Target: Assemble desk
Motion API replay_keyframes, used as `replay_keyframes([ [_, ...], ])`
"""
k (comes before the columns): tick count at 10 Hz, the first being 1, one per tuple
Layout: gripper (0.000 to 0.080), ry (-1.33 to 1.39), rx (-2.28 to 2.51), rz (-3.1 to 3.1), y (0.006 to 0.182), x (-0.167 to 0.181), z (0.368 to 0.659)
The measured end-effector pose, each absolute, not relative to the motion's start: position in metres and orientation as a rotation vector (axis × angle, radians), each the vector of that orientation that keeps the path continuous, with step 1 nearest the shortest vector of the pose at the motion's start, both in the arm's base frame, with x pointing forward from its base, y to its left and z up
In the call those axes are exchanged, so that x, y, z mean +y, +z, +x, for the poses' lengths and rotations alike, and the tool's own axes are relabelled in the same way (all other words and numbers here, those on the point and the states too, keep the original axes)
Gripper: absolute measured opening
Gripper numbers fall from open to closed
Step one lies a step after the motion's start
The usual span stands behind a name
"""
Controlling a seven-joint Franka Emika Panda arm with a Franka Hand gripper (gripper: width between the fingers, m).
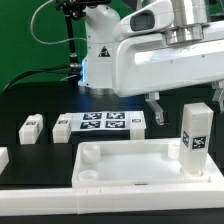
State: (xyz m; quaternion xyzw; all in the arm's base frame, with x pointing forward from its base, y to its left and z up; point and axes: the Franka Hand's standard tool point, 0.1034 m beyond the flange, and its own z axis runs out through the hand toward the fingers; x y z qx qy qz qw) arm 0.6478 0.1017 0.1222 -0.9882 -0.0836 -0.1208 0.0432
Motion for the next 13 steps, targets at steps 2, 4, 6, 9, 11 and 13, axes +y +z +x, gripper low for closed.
replay_keyframes([
  [2,0.0648,-0.143,-0.267,-3.036,0.1174,0.1056,0.6444],
  [4,0.0648,0.062,-0.272,-3.033,0.1168,0.1085,0.6438],
  [6,0.0648,0.045,-0.245,-3.033,0.1172,0.112,0.6518],
  [9,0.0288,0.051,-0.135,-3.042,0.1167,0.1113,0.6518],
  [11,0.0288,0.061,0.087,-3.048,0.1166,0.1091,0.6521],
  [13,0.0288,0.058,0.356,-3.034,0.116,0.1075,0.6518],
])
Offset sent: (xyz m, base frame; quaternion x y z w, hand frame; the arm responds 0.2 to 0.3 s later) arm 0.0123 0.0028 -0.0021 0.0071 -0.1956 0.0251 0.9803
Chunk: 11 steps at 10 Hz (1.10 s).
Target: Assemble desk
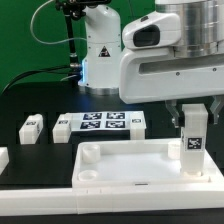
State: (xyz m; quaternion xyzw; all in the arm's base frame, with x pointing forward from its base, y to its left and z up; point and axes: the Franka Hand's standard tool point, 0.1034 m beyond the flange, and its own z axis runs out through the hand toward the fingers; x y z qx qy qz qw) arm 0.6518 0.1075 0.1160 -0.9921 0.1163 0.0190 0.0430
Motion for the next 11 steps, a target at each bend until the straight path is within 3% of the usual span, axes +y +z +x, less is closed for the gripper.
replay_keyframes([
  [8,0.0289,0.164,1.86,-2.335,0.114,0.1106,0.6449],
  [9,0.0289,0.168,1.904,-2.292,0.114,0.11,0.6445],
  [10,0.0371,0.168,1.881,-2.309,0.1137,0.1108,0.6443],
  [11,0.0371,0.164,1.844,-2.338,0.1134,0.1111,0.6442],
])
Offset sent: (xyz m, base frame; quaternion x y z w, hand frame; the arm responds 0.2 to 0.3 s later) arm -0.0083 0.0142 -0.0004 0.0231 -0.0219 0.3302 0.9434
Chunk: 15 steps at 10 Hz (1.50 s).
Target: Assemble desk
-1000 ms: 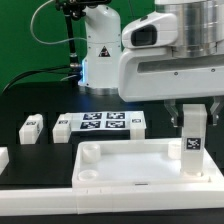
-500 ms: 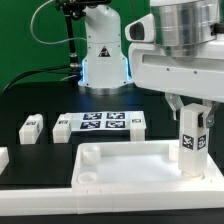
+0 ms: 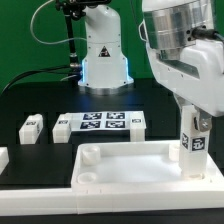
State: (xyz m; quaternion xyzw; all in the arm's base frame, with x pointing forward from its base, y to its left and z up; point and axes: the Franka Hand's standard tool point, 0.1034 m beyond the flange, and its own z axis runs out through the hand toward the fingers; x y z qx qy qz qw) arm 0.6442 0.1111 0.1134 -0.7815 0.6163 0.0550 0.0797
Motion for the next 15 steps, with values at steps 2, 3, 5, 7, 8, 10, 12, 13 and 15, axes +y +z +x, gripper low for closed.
replay_keyframes([
  [2,0.0619,0.122,1.508,-2.569,0.113,0.113,0.643],
  [3,0.064,0.088,1.217,-2.723,0.113,0.116,0.643],
  [5,0.0648,0.063,0.943,-2.825,0.113,0.117,0.643],
  [7,0.0649,0.035,0.66,-2.914,0.113,0.116,0.643],
  [8,0.0649,0.003,0.368,-2.995,0.113,0.113,0.643],
  [10,0.0649,-0.097,-0.175,-3.044,0.114,0.107,0.649],
  [12,0.0527,-0.091,-0.089,-3.038,0.113,0.109,0.648],
  [13,0.0391,-0.091,-0.094,-3.038,0.113,0.109,0.648],
  [15,0.0288,-0.08,0.095,-3.032,0.113,0.108,0.648],
])
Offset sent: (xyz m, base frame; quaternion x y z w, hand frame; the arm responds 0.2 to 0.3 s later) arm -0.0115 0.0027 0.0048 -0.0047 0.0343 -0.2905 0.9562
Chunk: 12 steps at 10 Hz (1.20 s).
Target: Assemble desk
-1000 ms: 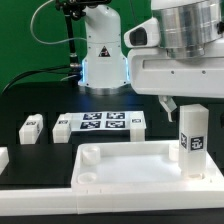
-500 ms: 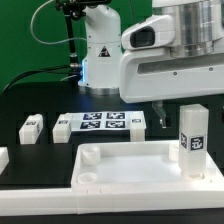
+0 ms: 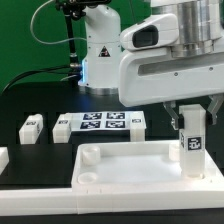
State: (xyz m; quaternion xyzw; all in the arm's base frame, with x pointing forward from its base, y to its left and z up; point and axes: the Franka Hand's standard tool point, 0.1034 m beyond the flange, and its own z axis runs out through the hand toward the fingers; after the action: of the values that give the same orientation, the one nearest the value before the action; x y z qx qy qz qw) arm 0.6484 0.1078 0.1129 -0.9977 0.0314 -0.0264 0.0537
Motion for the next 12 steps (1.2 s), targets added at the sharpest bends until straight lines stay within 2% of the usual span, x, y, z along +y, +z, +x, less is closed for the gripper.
replay_keyframes([
  [4,0.0289,-0.033,0.806,-2.922,0.1118,0.1039,0.6477],
  [9,0.0291,0.102,1.837,-2.354,0.1107,0.1006,0.6454],
  [10,0.0291,0.114,1.902,-2.301,0.1106,0.1023,0.6446],
  [11,0.0368,0.11,1.87,-2.326,0.1105,0.1023,0.6446],
  [12,0.0368,0.112,1.752,-2.427,0.1102,0.1034,0.6423],
])
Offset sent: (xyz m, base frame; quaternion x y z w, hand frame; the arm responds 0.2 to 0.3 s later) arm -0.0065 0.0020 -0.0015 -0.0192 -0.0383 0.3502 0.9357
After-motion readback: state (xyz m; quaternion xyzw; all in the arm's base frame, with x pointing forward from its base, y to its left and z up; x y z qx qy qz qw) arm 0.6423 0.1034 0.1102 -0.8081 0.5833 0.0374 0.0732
